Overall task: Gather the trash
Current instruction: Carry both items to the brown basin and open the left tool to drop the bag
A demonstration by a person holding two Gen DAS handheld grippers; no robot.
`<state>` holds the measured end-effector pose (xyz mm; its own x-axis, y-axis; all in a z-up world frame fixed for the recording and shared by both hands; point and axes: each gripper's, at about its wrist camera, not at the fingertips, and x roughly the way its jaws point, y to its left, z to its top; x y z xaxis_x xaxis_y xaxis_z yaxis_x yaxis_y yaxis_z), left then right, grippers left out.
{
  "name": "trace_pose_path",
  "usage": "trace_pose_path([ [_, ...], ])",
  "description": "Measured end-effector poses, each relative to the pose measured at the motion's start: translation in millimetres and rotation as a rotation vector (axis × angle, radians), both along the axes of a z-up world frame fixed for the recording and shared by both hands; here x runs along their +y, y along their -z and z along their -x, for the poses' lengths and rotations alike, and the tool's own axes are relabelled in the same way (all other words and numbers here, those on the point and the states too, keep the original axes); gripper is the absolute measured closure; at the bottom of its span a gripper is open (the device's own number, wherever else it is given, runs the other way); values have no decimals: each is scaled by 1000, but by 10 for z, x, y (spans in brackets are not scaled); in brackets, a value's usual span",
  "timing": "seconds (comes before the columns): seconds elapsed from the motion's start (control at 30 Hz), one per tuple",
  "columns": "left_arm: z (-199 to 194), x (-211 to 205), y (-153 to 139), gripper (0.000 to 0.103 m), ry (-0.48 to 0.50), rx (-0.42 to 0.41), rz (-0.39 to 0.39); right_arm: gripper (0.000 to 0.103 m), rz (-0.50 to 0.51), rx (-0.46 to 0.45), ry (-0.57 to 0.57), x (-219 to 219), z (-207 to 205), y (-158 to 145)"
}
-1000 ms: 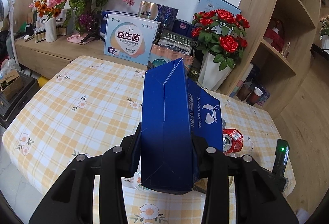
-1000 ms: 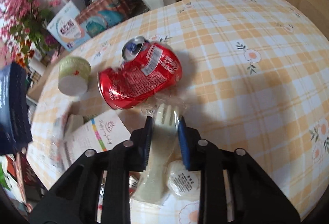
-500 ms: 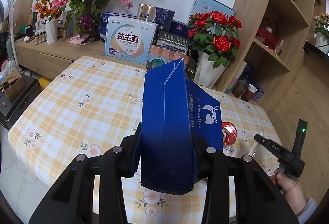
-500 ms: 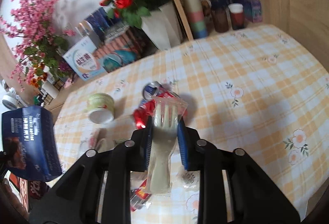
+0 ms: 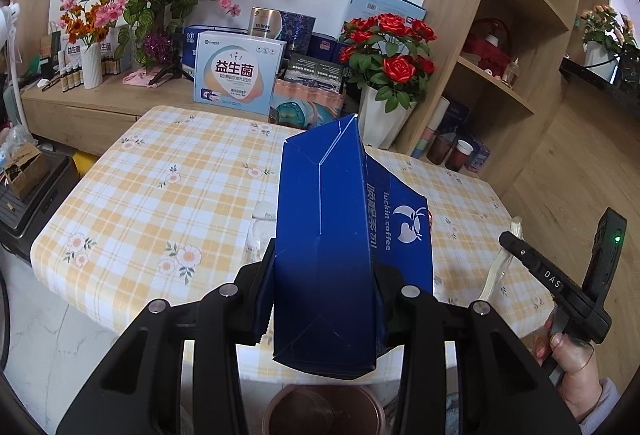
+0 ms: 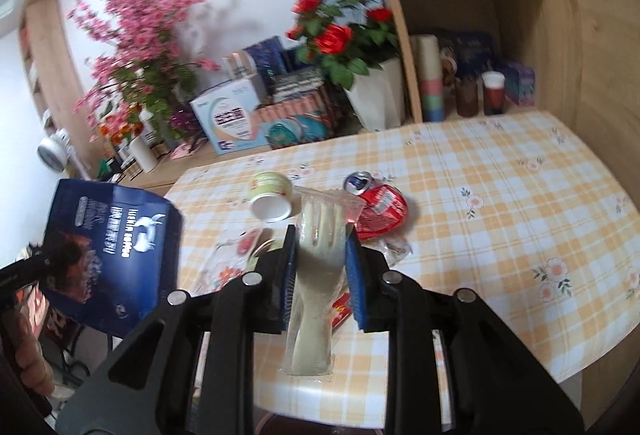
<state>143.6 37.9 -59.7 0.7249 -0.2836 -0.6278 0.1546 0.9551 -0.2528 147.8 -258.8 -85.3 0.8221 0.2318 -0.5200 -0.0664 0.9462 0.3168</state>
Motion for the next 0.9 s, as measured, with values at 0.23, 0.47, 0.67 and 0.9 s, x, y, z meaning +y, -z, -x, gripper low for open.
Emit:
trace_pose_path([
  [0.23,419,-3,16,65,30,27,12,77,37,-69,-58,165,468,-232],
  [0.47,795,-41,30,65,66,32,3,77,52,-107,-81,273,853,-381],
  [0.67,1059,-83,40,65,92,27,-4,77,71,-143,-98,340,1161,-484],
  [0.9,1217,-167,140,65,120,61,-9,77,77,-166,-95,288,1404,-567],
])
